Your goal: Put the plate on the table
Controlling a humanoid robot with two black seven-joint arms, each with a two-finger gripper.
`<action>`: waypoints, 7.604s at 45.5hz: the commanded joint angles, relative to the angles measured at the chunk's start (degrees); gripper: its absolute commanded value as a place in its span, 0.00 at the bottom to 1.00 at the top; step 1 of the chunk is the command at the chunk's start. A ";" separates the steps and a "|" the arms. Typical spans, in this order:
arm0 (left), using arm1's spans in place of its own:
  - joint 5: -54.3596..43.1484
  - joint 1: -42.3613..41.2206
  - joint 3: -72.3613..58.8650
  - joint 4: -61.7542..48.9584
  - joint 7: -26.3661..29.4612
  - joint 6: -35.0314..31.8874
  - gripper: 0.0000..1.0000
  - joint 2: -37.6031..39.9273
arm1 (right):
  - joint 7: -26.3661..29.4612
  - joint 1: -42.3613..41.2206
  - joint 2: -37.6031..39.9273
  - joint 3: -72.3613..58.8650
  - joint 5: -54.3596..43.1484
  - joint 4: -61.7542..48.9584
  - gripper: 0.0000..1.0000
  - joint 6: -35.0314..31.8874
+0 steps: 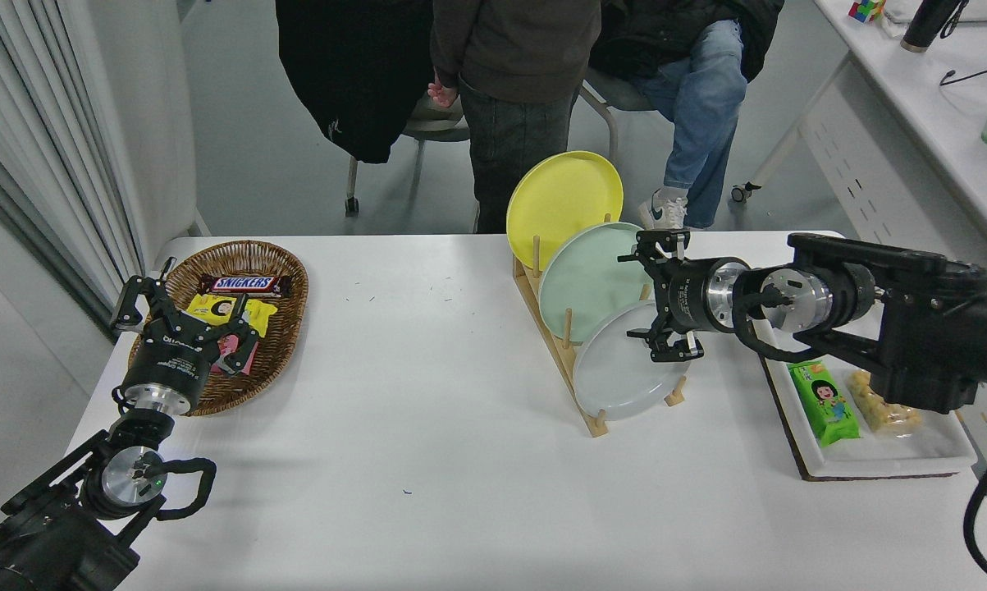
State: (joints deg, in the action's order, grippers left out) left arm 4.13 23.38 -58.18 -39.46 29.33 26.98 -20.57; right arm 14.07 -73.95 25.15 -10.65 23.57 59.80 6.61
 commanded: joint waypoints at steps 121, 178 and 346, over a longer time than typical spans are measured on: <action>0.00 0.00 0.00 0.00 0.02 0.00 0.98 0.00 | -3.69 1.70 5.26 2.38 -6.43 3.75 0.55 -2.31; 0.00 0.00 0.00 0.00 0.02 0.00 0.98 0.00 | -3.17 5.04 7.98 5.11 -2.56 4.89 0.42 -2.39; 0.00 0.00 0.00 0.00 0.02 0.00 0.98 0.00 | -2.64 4.95 7.72 6.43 -9.68 5.15 0.09 -2.57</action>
State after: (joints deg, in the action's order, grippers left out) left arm 4.13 23.38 -58.18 -39.46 29.37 26.98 -20.57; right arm 11.31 -68.93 32.81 -4.22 14.05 64.92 4.10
